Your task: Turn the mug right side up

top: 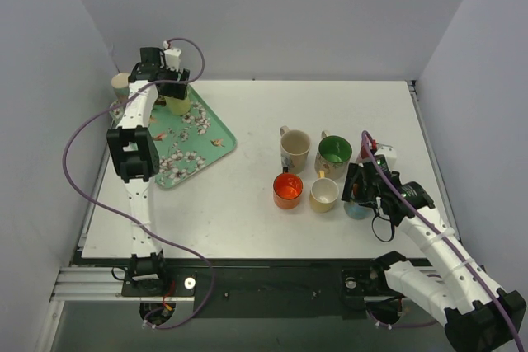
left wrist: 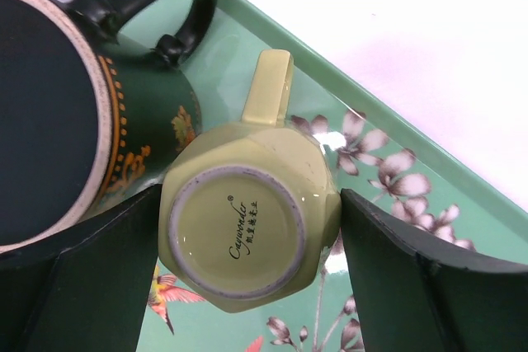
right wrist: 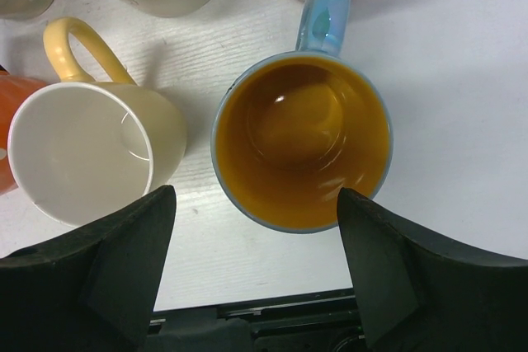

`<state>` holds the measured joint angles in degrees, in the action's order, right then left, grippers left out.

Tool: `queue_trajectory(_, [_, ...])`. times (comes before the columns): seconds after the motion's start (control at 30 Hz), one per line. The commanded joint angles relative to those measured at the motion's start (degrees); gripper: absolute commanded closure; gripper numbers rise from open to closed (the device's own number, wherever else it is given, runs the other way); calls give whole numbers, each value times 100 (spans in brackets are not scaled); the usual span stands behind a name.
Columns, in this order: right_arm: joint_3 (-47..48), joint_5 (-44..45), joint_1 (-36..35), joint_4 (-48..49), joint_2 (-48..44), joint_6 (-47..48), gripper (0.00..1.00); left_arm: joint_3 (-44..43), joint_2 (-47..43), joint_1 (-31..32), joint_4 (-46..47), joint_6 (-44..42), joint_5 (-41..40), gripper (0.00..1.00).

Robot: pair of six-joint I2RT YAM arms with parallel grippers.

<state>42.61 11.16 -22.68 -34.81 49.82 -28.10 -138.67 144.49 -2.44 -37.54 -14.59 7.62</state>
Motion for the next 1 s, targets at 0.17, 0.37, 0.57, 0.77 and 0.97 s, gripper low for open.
queue_trajectory(0.17, [616,299,-167,-535,-490,58,26,1069,-1545,-55,-298,-290,1821,100])
queue_trajectory(0.37, [1170,-253,-185,-291,-561,348,20,1220,-2047,-64,-981,-956,2551,100])
queue_trajectory(0.57, [1829,-1431,-255,325,-386,928,19,1316,-2574,-2,-1870,-1336,3298,100])
queue_trajectory(0.77, [2532,-2266,-868,1308,387,1017,23,1615,-3557,365,-2538,-1493,4053,100])
queue_trajectory(0.97, [3787,-2949,-1792,1898,1880,1693,24,2027,-4375,946,-3364,-1985,4616,100])
